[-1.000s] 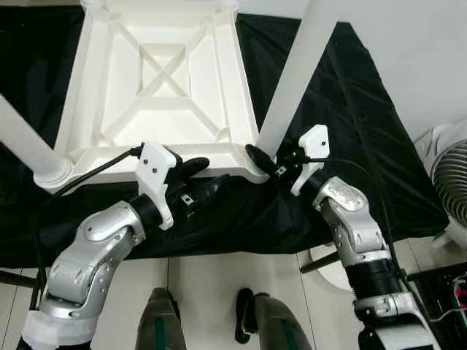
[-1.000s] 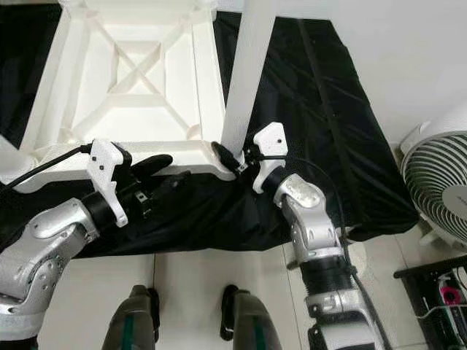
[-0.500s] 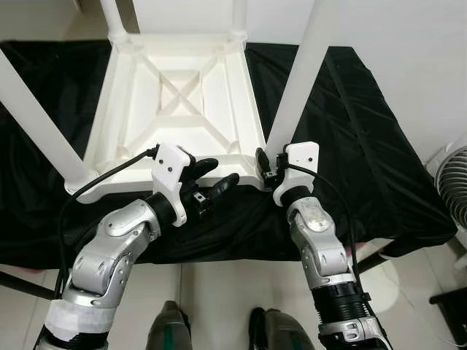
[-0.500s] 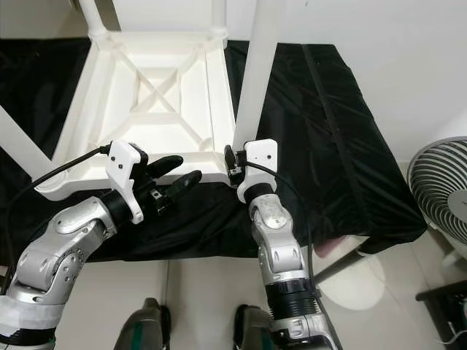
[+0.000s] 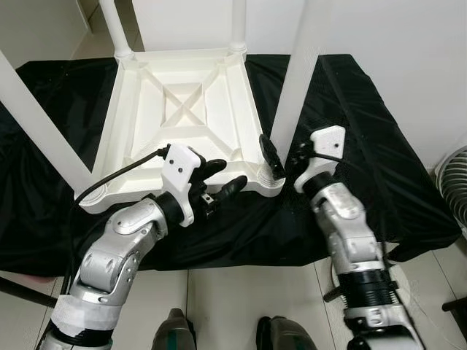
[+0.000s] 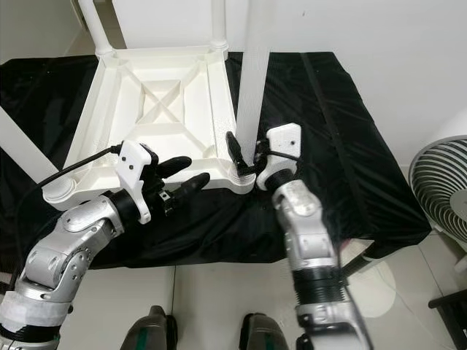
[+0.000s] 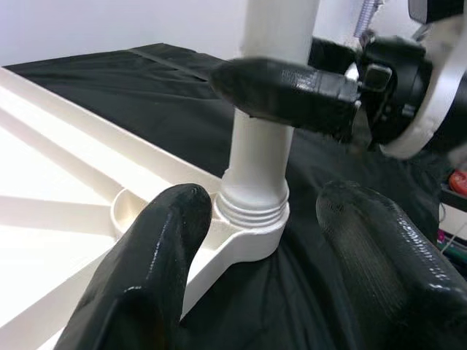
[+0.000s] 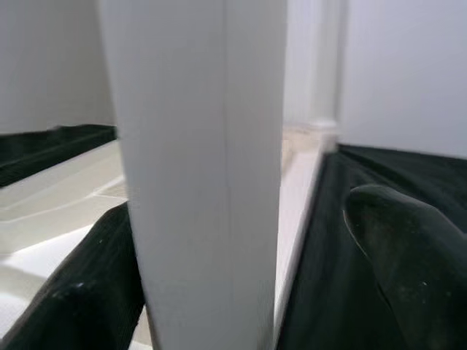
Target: Building children table
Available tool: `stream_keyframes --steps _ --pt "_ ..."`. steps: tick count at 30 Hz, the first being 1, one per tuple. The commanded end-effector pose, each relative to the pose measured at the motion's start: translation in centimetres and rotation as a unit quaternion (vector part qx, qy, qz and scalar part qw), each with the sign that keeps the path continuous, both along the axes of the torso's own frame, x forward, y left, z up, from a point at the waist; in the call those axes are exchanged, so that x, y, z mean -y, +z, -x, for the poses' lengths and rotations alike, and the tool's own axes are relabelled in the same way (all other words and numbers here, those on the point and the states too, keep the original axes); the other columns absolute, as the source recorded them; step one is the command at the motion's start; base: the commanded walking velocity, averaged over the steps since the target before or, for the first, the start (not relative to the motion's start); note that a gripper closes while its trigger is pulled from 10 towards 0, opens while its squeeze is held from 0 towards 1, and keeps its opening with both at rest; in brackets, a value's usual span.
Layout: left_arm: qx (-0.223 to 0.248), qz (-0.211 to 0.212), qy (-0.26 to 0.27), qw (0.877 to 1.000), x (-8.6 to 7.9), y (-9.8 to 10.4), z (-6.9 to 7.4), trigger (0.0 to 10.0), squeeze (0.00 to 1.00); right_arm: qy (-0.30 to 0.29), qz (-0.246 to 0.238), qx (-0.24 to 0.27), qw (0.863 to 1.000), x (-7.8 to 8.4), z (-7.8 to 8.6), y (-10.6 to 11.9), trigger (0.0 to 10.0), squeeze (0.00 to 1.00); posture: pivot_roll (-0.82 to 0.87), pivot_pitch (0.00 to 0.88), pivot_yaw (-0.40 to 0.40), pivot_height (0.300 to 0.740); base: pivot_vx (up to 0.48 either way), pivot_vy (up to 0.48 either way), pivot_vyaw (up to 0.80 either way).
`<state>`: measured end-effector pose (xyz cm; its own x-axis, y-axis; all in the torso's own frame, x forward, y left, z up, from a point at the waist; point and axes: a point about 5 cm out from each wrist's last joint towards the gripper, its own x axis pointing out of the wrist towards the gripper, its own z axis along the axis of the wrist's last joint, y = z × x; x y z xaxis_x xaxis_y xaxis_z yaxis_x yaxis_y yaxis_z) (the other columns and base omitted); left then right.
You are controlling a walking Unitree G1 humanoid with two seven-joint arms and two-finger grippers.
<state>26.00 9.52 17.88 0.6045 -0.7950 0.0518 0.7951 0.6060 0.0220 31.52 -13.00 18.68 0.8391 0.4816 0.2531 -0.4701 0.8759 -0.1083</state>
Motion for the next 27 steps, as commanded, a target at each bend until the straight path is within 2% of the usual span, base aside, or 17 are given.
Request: stream_keyframes --steps 1,2,4,11,15,23,24,25,26,27 --pt "0.006 -0.008 -0.009 1.000 0.1 0.0 -0.1 10.0 0.00 0.018 -0.004 0.000 1.000 -0.1 -0.1 0.0 10.0 1.00 0.01 0.046 0.053 0.740 0.000 0.000 0.00" --pt "0.007 -0.008 -0.009 1.000 0.2 0.0 0.0 10.0 0.00 0.045 0.008 -0.001 0.999 -0.1 -0.1 0.0 10.0 0.00 0.02 0.044 0.047 0.740 0.000 0.000 0.00" --pt "0.008 -0.008 -0.009 1.000 0.2 0.0 0.1 10.0 0.00 0.109 0.038 -0.006 0.993 -0.4 0.0 -0.3 10.0 0.00 0.02 0.044 0.042 0.740 0.000 0.000 0.00" --pt "0.008 -0.010 -0.011 1.000 0.2 0.0 0.2 10.0 0.00 0.147 0.053 -0.013 0.988 -0.5 -0.1 -0.5 10.0 0.00 0.02 0.046 0.038 0.740 0.000 0.000 0.00" --pt "0.009 -0.024 -0.024 0.999 0.3 -0.4 0.6 10.0 0.00 0.202 0.080 -0.046 0.975 -0.4 -1.0 -1.7 10.0 0.00 0.03 0.045 0.023 0.740 0.000 0.000 0.00" --pt "0.008 -0.028 -0.027 0.999 0.3 -0.7 1.1 10.0 0.00 0.209 0.090 -0.059 0.972 0.3 -1.5 -2.5 10.0 0.00 0.04 0.044 0.012 0.740 0.000 0.000 0.00" --pt "0.007 -0.028 -0.027 0.999 0.3 -0.7 1.1 10.0 0.00 0.209 0.091 -0.063 0.972 0.5 -1.6 -2.7 6.4 0.00 0.04 0.043 0.007 0.740 0.000 0.000 0.00" --pt "0.007 -0.028 -0.027 0.999 0.3 -0.7 1.1 10.0 0.00 0.209 0.091 -0.063 0.972 0.5 -1.6 -2.7 6.4 0.00 0.04 0.043 0.007 0.740 0.000 0.000 0.00" --pt "0.007 -0.028 -0.027 0.999 0.4 -0.8 1.2 10.0 0.00 0.211 0.092 -0.065 0.971 0.6 -1.5 -2.9 4.3 0.00 0.04 0.041 0.003 0.740 0.000 0.000 0.00" --pt "0.007 -0.028 -0.027 0.999 0.4 -0.8 1.2 10.0 0.00 0.211 0.092 -0.065 0.971 0.6 -1.5 -2.9 4.3 0.00 0.04 0.041 0.003 0.740 0.000 0.000 0.00"
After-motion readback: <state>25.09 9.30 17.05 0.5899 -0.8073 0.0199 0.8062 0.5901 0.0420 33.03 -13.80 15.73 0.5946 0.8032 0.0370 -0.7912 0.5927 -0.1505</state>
